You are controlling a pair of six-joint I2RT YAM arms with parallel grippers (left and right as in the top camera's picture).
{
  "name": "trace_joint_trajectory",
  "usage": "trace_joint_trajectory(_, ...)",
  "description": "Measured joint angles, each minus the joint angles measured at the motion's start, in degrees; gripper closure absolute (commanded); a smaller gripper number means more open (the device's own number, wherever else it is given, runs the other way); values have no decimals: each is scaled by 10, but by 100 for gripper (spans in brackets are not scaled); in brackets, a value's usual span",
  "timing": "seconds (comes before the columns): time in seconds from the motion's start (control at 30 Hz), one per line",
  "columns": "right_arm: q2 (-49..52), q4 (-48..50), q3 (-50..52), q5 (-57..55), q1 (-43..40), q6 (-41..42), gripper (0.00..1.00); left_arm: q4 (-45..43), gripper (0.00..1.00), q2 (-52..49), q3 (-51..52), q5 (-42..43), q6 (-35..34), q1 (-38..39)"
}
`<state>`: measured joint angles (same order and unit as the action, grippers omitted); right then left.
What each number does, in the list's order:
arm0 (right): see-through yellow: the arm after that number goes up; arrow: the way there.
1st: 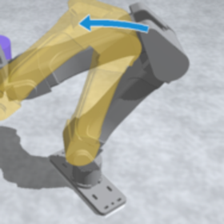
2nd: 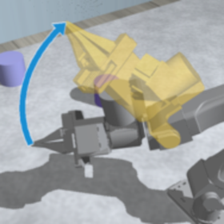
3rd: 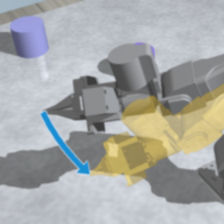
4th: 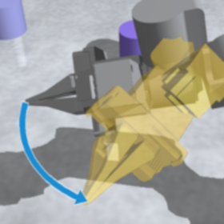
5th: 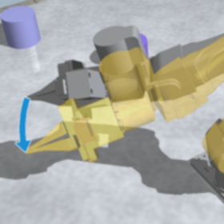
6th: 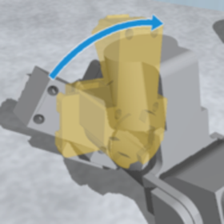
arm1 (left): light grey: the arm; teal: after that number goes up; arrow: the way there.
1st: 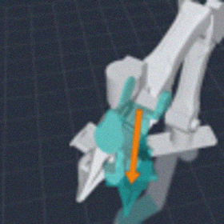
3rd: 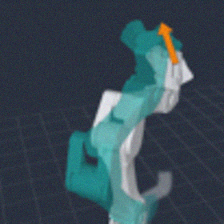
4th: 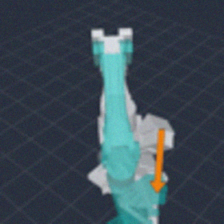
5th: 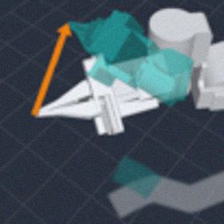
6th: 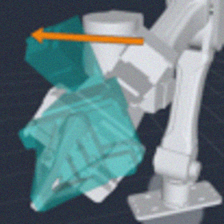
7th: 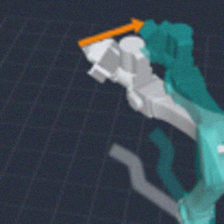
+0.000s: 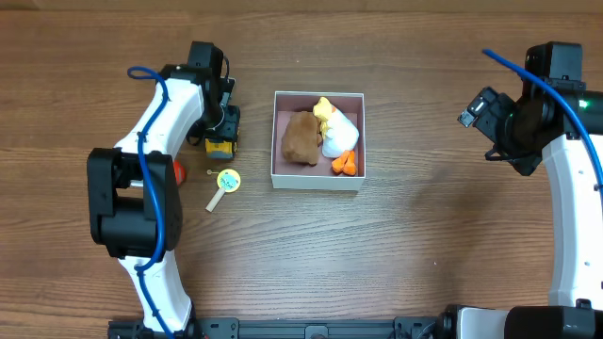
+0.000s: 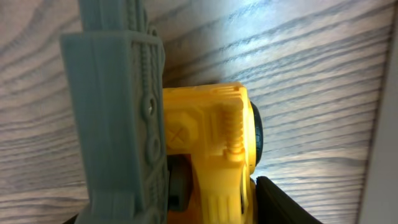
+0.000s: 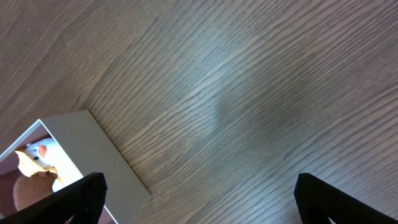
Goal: Pack container
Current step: 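Carry the excavator right and release it into the box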
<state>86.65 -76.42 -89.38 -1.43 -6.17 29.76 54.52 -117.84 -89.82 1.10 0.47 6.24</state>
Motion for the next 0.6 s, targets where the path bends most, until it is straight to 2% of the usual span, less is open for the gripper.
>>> trace_joint_trajectory(0.17, 0, -3, 1, 0, 0, 0, 1, 167, 78, -12, -184, -1, 1, 1)
trace_joint_trajectory(0.3, 0, -4, 2, 1, 0, 0, 0, 291, 81, -12, -361, 22, 35, 15)
trace_joint_trajectory(0.37, 0, -3, 2, 0, 0, 0, 0, 313, 82, -11, -426, 52, 77, 44)
trace_joint_trajectory(0.43, 0, -3, 2, 0, 0, 0, 0, 324, 90, -10, -453, 77, 138, 92)
trace_joint_trajectory(0.5, 0, -3, 2, 0, 0, 0, 0, 327, 96, -10, -453, 89, 205, 141)
trace_joint_trajectory(0.6, 0, -3, 2, 0, 0, 0, 0, 304, 96, -10, -432, 89, 312, 213)
